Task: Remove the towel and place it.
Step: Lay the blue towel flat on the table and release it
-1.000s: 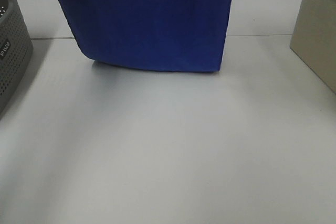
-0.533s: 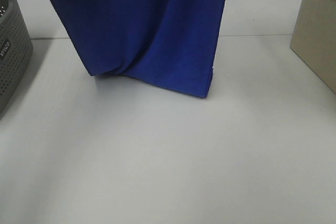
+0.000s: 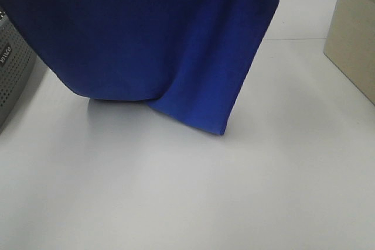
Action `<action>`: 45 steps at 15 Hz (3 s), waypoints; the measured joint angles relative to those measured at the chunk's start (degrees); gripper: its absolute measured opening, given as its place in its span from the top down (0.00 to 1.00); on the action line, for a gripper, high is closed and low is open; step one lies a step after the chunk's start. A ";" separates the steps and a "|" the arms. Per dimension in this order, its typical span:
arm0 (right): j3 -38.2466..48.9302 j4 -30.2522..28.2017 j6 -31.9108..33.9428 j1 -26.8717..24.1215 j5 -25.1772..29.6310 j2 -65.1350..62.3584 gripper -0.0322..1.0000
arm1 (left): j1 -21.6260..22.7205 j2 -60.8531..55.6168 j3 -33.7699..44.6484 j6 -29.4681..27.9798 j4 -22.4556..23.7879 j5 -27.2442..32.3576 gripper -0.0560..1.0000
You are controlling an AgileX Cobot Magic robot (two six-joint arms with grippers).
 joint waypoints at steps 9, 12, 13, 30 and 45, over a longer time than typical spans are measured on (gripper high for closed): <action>18.22 -2.18 0.00 0.52 -0.80 -17.36 0.95 | -0.11 -13.52 17.59 -0.57 -12.55 -0.46 0.95; 24.01 -1.43 0.00 0.52 -0.92 -20.40 0.95 | -0.11 -19.37 25.61 -1.78 -17.02 -0.74 0.95; 26.81 -1.38 0.00 0.52 -0.92 -21.03 0.95 | -0.11 -21.03 28.71 -1.89 -18.91 -0.74 0.95; 54.37 8.19 -0.46 0.52 -2.41 -3.27 0.95 | -0.11 -5.04 54.77 -0.86 -24.18 -1.60 0.95; 54.26 9.74 -3.90 0.46 -8.42 16.79 0.95 | -0.11 26.36 48.87 9.97 -22.92 -8.71 0.95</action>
